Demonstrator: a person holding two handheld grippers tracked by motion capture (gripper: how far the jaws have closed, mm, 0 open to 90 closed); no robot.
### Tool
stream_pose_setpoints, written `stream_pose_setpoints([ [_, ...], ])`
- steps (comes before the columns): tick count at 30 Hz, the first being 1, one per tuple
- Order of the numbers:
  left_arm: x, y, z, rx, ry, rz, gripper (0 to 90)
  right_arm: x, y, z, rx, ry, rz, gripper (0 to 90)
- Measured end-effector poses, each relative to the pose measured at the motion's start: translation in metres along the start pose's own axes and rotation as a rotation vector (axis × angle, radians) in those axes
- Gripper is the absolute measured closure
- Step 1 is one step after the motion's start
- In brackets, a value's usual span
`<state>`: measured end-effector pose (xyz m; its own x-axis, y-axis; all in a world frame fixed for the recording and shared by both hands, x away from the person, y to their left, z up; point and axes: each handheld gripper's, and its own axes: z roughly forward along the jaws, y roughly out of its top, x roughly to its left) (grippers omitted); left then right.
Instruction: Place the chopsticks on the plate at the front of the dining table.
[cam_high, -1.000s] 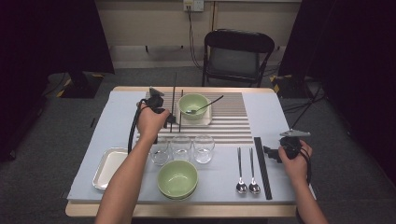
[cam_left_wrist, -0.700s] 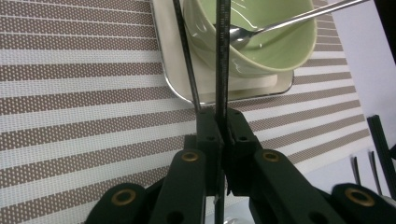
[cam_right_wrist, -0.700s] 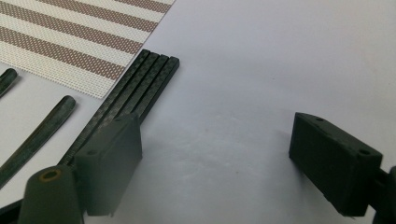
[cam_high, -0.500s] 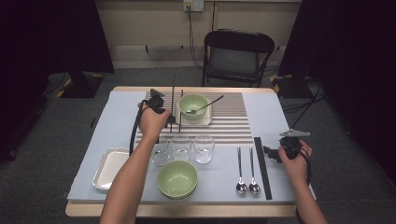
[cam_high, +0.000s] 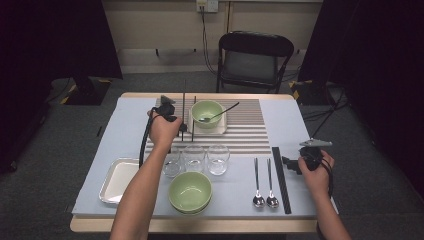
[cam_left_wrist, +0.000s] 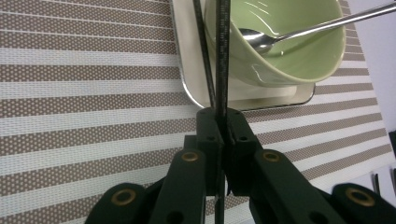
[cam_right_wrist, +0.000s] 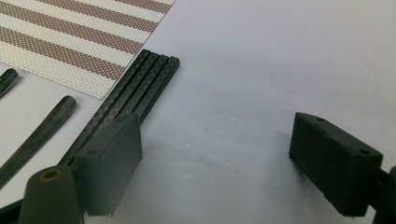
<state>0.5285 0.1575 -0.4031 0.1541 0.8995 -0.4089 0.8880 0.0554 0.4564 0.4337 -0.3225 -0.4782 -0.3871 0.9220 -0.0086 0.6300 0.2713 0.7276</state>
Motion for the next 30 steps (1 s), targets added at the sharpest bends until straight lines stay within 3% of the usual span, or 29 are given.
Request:
stream_pose_setpoints([
  [2,0.000,0.000,0.000,-0.002,0.000,-0.016,86.4,0.000,0.000,0.000,0.000,0.000,0.000,16.4],
  [22,-0.003,0.002,0.017,0.025,0.014,-0.020,86.3,0.000,0.000,0.000,0.001,0.000,0.001,16.4],
  [30,-0.001,0.004,0.017,0.024,0.026,-0.043,86.3,0.000,0.000,0.000,0.001,0.000,0.001,16.4],
])
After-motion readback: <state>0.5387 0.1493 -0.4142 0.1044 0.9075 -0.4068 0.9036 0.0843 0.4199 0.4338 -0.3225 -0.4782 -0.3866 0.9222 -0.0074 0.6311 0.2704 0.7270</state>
